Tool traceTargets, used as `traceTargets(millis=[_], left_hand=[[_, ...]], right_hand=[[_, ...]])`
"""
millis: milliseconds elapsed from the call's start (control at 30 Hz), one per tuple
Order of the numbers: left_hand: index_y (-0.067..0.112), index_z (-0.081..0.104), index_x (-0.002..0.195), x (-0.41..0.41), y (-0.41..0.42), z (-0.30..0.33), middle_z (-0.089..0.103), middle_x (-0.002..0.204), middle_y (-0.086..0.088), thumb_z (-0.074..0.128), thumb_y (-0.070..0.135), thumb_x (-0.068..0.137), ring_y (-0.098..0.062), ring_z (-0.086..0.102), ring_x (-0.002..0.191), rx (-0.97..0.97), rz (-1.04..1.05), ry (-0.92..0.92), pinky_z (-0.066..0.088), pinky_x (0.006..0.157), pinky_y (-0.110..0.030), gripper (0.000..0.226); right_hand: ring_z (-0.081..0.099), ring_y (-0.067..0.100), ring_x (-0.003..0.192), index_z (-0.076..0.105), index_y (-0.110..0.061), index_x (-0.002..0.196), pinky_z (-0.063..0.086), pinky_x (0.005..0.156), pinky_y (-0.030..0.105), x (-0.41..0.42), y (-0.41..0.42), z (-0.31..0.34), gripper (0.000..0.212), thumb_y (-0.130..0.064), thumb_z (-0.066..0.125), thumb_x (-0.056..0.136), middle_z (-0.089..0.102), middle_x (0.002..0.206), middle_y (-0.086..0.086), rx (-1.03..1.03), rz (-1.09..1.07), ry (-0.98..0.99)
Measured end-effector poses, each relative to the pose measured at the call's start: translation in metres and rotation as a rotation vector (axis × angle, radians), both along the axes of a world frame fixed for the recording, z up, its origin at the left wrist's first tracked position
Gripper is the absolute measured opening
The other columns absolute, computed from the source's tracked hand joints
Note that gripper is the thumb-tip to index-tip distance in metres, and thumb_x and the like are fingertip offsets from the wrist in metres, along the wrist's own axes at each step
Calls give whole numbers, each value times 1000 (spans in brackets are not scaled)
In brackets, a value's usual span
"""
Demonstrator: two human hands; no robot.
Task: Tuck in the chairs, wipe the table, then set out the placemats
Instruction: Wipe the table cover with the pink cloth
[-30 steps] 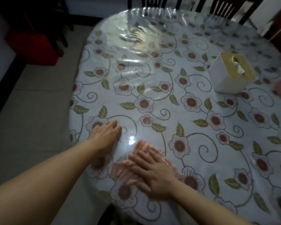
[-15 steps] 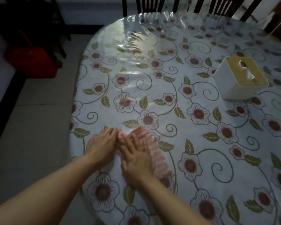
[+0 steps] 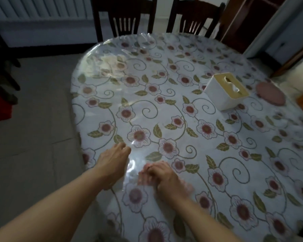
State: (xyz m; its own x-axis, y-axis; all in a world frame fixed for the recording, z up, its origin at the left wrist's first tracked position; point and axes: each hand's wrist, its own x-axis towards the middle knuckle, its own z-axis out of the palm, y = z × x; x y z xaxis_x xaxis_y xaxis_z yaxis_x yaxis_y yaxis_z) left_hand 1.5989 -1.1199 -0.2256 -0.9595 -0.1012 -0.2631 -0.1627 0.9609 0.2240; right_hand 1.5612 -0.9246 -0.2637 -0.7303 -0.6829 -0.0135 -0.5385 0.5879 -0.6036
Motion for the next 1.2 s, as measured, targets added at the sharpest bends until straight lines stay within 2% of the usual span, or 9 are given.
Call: traceTargets(millis=[233, 333, 433, 500, 633, 833, 967, 1067, 1200], left_hand=[[17, 42, 126, -4, -54, 16, 43, 128, -4, 48, 11, 85, -22, 46, 113, -8, -89, -47, 42, 84, -30, 42], [18, 42, 126, -18, -61, 10, 44, 125, -2, 50, 11, 83, -19, 47, 110, -7, -140, -35, 39, 77, -26, 44], [17, 44, 124, -36, -60, 1, 44, 124, -2, 48, 11, 85, -20, 46, 109, -1, -193, -31, 40, 76, -26, 40], [17, 44, 125, -51, -63, -5, 44, 125, -2, 48, 15, 87, -20, 45, 111, 0, -216, -11, 44, 86, -30, 38], [21, 42, 126, -90, -70, -20, 41, 130, 0, 57, 27, 83, -19, 43, 114, -40, -232, -27, 41, 90, -30, 46], [18, 39, 133, -156, -70, -33, 30, 145, -5, 55, 20, 81, -24, 30, 132, -56, -293, 11, 38, 100, -36, 54], [20, 39, 133, -196, -74, -39, 31, 142, -3, 53, 20, 81, -23, 34, 128, -63, -320, 16, 38, 99, -36, 53], [22, 43, 128, -217, -82, -44, 33, 141, -2, 56, 18, 80, -24, 36, 127, -51, -305, 31, 39, 96, -38, 49], [19, 53, 114, -235, -88, -48, 48, 124, -4, 59, 16, 79, -27, 48, 110, -45, -338, 97, 42, 86, -38, 36]], right_hand=[[55, 15, 104, 70, -7, 100, 44, 89, 19, -21, -56, 74, 37, 2, 39, 81, 64, 110, 1, -358, -617, 157], [43, 22, 124, 67, -10, 111, 38, 105, 38, -31, -51, 54, 44, 6, 40, 81, 53, 134, 6, -107, -712, 194], [5, 23, 145, 43, -23, 141, 2, 117, 43, -42, -42, 16, 49, -17, 45, 92, 12, 158, 5, 222, -691, 60], [-4, 21, 146, 22, -25, 149, -2, 117, 43, -53, -40, -4, 55, -36, 40, 98, -1, 160, 5, 279, -696, -68], [4, 32, 144, 13, -27, 150, 7, 114, 51, -45, -61, -45, 59, -49, 18, 96, 12, 158, 10, 429, -559, 29], [2, 27, 146, 9, -30, 152, 7, 113, 50, -73, -39, -57, 65, -33, 32, 90, 7, 159, -3, 373, -288, 151], [-9, 23, 145, -2, -36, 148, -5, 117, 50, -172, -1, -59, 55, -44, 7, 94, -6, 158, -6, 454, -709, 104], [-4, 25, 146, 7, -32, 151, -2, 117, 50, -236, 22, -59, 53, -43, 17, 100, -3, 160, -3, 536, -943, 14], [-5, 28, 146, 6, -29, 151, -2, 116, 54, -252, -2, -59, 59, -47, 13, 96, -3, 160, -1, 530, -918, 61]])
